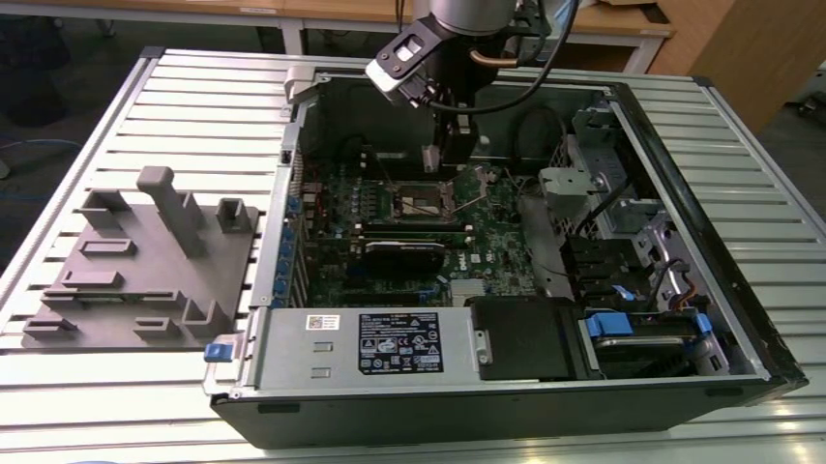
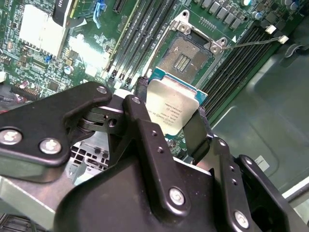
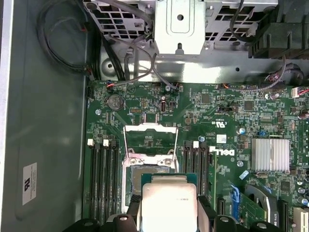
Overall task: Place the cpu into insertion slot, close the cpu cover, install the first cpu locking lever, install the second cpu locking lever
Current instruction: 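Place the cpu into insertion slot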
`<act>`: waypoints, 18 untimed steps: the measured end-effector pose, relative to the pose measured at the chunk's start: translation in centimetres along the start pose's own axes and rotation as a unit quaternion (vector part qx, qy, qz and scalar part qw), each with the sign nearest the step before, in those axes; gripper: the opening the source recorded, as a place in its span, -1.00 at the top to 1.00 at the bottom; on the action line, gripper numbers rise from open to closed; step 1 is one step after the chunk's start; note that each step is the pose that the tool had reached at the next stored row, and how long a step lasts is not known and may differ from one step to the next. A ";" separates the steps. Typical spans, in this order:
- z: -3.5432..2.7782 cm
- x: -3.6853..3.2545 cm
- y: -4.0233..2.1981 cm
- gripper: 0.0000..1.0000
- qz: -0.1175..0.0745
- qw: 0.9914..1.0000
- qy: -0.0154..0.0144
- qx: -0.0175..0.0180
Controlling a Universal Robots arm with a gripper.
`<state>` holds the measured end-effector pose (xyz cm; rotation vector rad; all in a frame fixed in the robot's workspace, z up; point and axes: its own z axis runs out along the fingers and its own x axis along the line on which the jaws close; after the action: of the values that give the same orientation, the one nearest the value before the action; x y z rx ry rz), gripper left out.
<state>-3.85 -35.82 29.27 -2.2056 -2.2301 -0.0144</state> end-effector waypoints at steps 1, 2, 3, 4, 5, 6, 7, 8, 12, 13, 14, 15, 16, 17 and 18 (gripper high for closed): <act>0.05 0.00 0.00 -0.08 0.000 1.000 0.000 0.000; 0.09 0.00 -0.01 -0.08 0.000 1.000 0.000 -0.001; 0.13 0.00 -0.01 -0.08 0.000 1.000 0.000 -0.001; 0.18 -0.01 -0.01 -0.08 0.000 1.000 0.000 -0.001; 0.23 -0.01 -0.02 -0.08 0.000 1.000 0.000 -0.002; 0.28 -0.01 -0.03 -0.08 0.000 1.000 0.000 -0.002; 0.34 -0.01 -0.04 -0.08 0.000 1.000 0.000 -0.003; 0.37 -0.01 -0.04 -0.08 0.000 1.000 0.000 -0.003; 0.40 -0.01 -0.04 -0.08 0.000 1.000 0.000 -0.003; 0.40 -0.01 -0.04 -0.08 0.000 1.000 0.000 -0.003; 0.40 -0.01 -0.05 -0.08 0.000 1.000 0.000 -0.003; 0.41 -0.01 -0.09 -0.08 0.000 1.000 0.000 -0.003; 0.43 -0.01 -0.13 -0.08 0.000 1.000 0.000 -0.004; 0.45 -0.01 -0.14 -0.08 0.000 1.000 0.000 -0.005; 0.47 -0.01 -0.17 -0.08 0.000 1.000 0.000 -0.006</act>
<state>-4.02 -35.83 28.80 -2.2119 -2.2364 -0.0279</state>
